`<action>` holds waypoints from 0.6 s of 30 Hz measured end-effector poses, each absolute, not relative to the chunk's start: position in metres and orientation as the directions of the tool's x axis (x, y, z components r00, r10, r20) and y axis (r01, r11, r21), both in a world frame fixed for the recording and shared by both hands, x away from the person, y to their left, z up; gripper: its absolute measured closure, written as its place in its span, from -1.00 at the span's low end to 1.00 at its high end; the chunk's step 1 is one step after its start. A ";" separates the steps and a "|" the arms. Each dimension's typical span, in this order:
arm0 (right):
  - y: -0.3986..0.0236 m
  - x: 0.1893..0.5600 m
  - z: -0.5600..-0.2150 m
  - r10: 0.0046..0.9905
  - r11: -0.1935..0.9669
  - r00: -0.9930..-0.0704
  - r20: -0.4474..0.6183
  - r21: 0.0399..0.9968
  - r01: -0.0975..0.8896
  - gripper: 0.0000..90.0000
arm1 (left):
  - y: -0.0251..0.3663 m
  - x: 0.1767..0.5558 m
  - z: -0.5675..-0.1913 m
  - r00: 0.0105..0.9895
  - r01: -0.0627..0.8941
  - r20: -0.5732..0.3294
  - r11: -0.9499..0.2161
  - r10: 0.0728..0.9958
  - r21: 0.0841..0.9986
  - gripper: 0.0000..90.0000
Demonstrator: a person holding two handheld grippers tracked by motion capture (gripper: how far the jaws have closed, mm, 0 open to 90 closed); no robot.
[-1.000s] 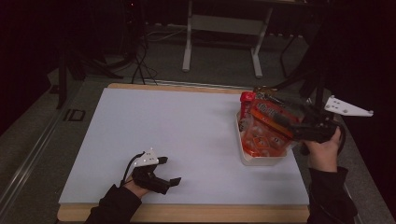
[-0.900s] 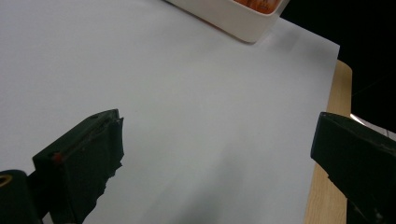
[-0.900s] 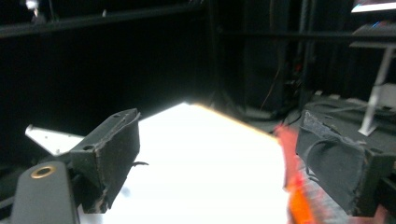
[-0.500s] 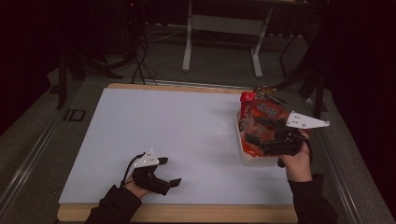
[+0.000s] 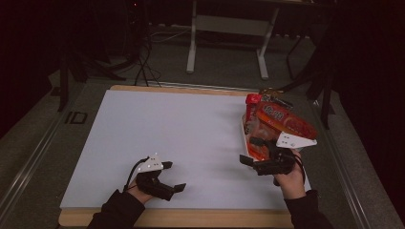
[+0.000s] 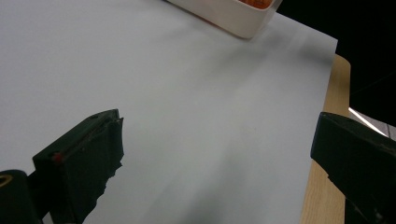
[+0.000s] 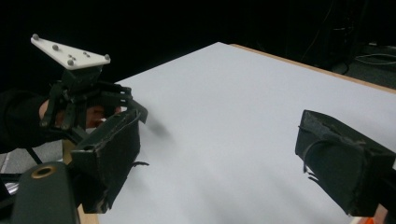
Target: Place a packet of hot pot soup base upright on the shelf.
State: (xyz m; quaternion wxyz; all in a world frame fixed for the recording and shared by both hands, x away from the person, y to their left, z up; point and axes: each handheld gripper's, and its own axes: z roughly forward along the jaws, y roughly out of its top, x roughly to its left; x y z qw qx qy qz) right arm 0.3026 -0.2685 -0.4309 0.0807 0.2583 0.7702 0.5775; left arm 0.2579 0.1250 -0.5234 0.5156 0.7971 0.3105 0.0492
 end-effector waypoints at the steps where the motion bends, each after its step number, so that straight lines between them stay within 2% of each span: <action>1: -0.270 0.302 -0.433 0.496 0.196 -0.850 0.180 0.930 0.311 -0.69 | 0.125 0.258 -0.523 0.803 0.443 -0.240 -0.277 0.546 0.853 -0.94; 18: -0.275 0.291 -0.461 0.500 0.232 -0.845 0.191 0.910 0.343 -0.69 | 0.125 0.257 -0.523 0.806 0.441 -0.238 -0.281 0.542 0.852 -0.94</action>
